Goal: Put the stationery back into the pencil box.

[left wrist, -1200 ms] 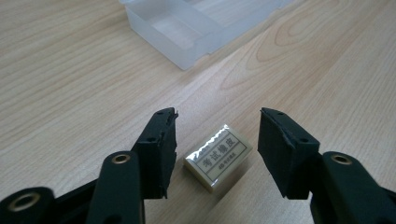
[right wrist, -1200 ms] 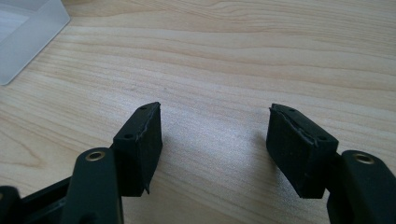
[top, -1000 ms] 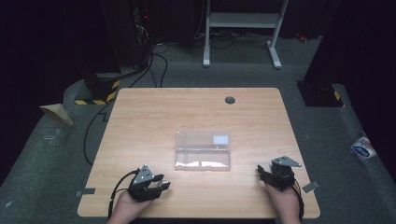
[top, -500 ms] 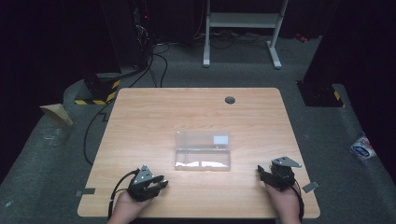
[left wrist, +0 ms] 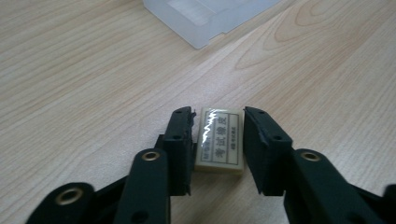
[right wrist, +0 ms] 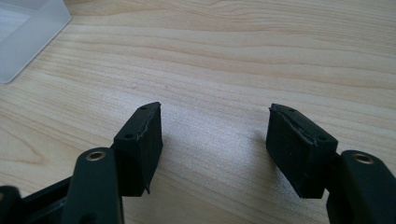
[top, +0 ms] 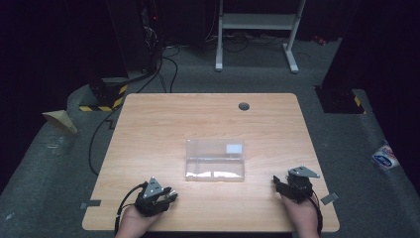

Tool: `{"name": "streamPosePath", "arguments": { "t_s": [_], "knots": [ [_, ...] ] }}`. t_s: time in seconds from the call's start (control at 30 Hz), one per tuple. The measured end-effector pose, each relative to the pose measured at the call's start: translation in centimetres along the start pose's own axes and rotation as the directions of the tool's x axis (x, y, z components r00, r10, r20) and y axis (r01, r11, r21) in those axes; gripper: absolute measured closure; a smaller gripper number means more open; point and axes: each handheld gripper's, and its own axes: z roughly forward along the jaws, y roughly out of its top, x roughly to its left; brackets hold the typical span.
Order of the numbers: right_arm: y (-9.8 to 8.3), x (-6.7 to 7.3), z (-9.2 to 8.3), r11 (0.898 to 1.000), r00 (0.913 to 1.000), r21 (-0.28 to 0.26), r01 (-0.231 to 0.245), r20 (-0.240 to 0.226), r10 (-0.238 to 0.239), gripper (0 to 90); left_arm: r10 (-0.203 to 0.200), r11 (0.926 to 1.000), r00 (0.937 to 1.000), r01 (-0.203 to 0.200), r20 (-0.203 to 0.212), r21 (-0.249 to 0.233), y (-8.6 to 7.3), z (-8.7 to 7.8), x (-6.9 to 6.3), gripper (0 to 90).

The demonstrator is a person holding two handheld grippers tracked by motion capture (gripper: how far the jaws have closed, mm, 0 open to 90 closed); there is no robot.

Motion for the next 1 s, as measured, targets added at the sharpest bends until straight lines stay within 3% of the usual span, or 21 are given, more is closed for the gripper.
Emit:
{"name": "streamPosePath", "arguments": {
  "t_s": [0.07, 0.3, 0.53, 0.77, 0.87, 1.0],
  "knots": [
    [0.0, 0.0, 0.0, 1.000, 1.0000, 0.000, 0.001, -0.002, -0.001, 35.8, 0.011, 0.9998, 0.9999, -0.011, -0.002, -0.014, -0.2, 0.0, 0.1, 67.1],
    [0.0, 0.0, 0.0, 1.000, 1.0000, 0.001, 0.002, -0.003, -0.002, 35.8, -0.010, 0.9999, 0.9999, 0.011, 0.013, -0.014, -0.1, 0.0, 0.4, 67.7],
    [0.0, 0.0, 0.0, 1.000, 1.0000, -0.002, 0.004, -0.003, -0.004, 35.8, -0.037, 0.9967, 0.9993, 0.037, 0.000, -0.073, 0.2, -0.3, 0.6, 67.7],
    [0.0, 0.0, 0.0, 1.000, 1.0000, 0.000, 0.002, 0.003, -0.002, 35.2, -0.016, 0.9939, 0.9991, 0.012, -0.039, -0.110, 1.3, -0.6, -0.1, 67.7],
    [0.0, 0.0, 0.0, 1.000, 1.0000, 0.000, -0.003, 0.003, 0.003, 35.1, -0.025, 0.9928, 0.9990, 0.020, -0.038, -0.118, 1.9, -0.4, -0.3, 67.7],
    [0.0, 0.0, 0.0, 1.000, 1.0000, 0.001, -0.001, 0.003, 0.001, 34.5, -0.044, 0.9943, 0.9967, 0.037, -0.069, -0.100, 2.6, 0.2, -0.2, 67.7]
  ]
}}
